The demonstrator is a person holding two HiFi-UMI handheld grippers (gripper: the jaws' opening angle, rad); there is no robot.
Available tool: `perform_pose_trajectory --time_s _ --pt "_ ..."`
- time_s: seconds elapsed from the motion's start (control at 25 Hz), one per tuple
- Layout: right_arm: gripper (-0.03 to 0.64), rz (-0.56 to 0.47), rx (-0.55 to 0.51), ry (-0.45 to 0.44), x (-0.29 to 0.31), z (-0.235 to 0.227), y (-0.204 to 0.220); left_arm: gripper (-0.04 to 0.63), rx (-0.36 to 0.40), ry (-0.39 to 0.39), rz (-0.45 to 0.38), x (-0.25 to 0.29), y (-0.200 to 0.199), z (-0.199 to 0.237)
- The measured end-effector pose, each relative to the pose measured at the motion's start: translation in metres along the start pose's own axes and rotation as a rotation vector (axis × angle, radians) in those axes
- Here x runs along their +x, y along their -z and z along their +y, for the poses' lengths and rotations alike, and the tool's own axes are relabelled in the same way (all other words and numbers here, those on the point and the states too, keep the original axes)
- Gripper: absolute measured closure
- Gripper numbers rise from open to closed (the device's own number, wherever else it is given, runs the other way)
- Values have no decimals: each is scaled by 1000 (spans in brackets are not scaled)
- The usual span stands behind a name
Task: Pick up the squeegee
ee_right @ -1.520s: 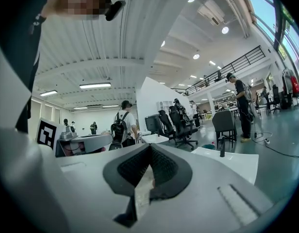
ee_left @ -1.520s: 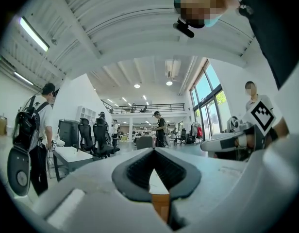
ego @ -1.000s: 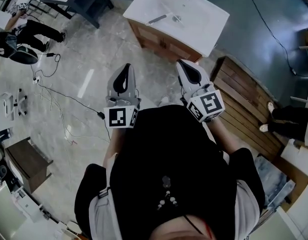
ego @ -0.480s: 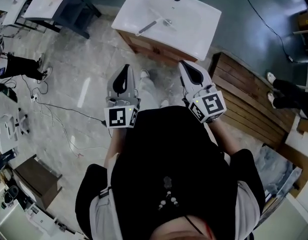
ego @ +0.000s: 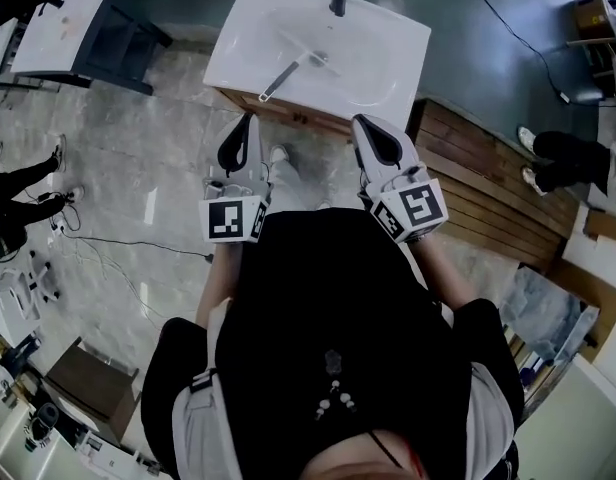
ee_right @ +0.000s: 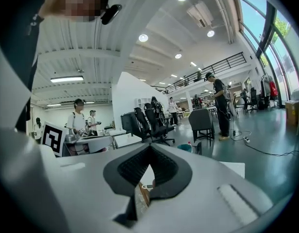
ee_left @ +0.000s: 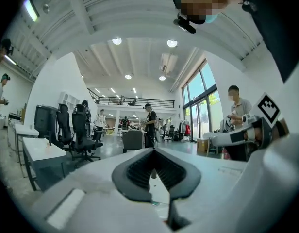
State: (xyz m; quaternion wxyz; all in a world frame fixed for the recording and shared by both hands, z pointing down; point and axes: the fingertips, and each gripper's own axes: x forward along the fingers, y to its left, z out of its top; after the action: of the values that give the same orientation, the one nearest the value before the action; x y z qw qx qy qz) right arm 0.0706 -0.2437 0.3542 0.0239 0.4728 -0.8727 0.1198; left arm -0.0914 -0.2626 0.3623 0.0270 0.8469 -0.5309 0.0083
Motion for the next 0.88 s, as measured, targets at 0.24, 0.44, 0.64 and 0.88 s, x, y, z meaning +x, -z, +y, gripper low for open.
perform_pose_trajectory --time_s 0.24,0.44,0.64,0.88 --pt "615 0 9 72 45 -16 -11 594 1 82 48 47 11 31" --pt "615 4 18 125 81 -21 -14 594 5 184 97 83 27 45" --pt "615 10 23 180 106 -21 -16 594 14 284 158 113 54 53" --pt "615 29 35 226 119 -19 -8 594 28 353 226 134 94 57"
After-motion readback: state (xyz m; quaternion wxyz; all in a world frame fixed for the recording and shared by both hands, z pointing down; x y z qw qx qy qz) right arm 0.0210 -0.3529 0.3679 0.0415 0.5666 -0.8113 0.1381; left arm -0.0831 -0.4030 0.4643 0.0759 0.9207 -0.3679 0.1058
